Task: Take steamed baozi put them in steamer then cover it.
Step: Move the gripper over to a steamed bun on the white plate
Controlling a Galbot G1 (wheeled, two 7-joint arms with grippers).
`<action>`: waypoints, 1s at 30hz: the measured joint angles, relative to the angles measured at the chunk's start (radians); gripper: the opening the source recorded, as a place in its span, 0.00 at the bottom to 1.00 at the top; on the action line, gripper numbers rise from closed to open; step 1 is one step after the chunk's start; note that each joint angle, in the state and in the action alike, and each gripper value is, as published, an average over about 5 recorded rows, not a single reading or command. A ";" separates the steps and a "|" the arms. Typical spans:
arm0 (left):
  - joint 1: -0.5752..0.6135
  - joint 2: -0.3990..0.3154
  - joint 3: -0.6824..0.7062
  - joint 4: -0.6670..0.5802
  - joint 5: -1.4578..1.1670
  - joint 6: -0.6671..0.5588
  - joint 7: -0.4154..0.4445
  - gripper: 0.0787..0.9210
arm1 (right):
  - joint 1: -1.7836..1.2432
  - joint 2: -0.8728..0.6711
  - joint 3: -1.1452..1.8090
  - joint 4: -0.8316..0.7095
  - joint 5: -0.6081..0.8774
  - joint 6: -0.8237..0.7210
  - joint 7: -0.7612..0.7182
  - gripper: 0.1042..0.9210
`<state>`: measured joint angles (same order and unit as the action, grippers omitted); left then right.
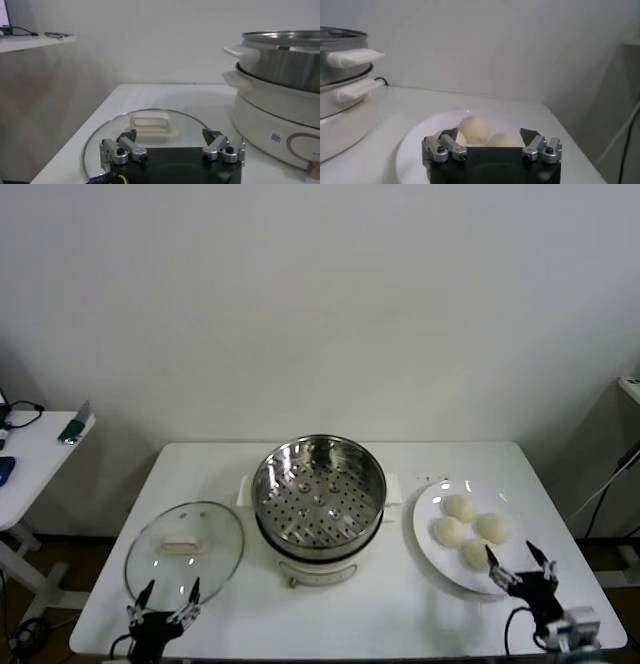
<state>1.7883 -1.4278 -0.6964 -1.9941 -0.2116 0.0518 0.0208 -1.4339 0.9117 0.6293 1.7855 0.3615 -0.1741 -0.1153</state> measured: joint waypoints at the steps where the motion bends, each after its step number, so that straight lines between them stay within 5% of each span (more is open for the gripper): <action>1: 0.000 -0.001 0.000 -0.002 0.000 0.000 0.000 0.88 | 0.045 -0.031 -0.025 -0.020 -0.011 -0.012 -0.024 0.88; 15: 0.010 -0.004 -0.003 -0.015 0.003 -0.008 0.001 0.88 | 0.894 -0.382 -0.746 -0.376 -0.179 0.056 -0.572 0.88; 30: 0.014 -0.003 0.003 -0.005 0.011 -0.018 0.002 0.88 | 1.611 -0.316 -1.535 -0.676 -0.187 0.143 -0.935 0.88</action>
<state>1.8027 -1.4307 -0.6931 -1.9989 -0.2005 0.0333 0.0224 0.1766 0.5962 -0.9057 1.1097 0.1740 -0.0316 -1.0507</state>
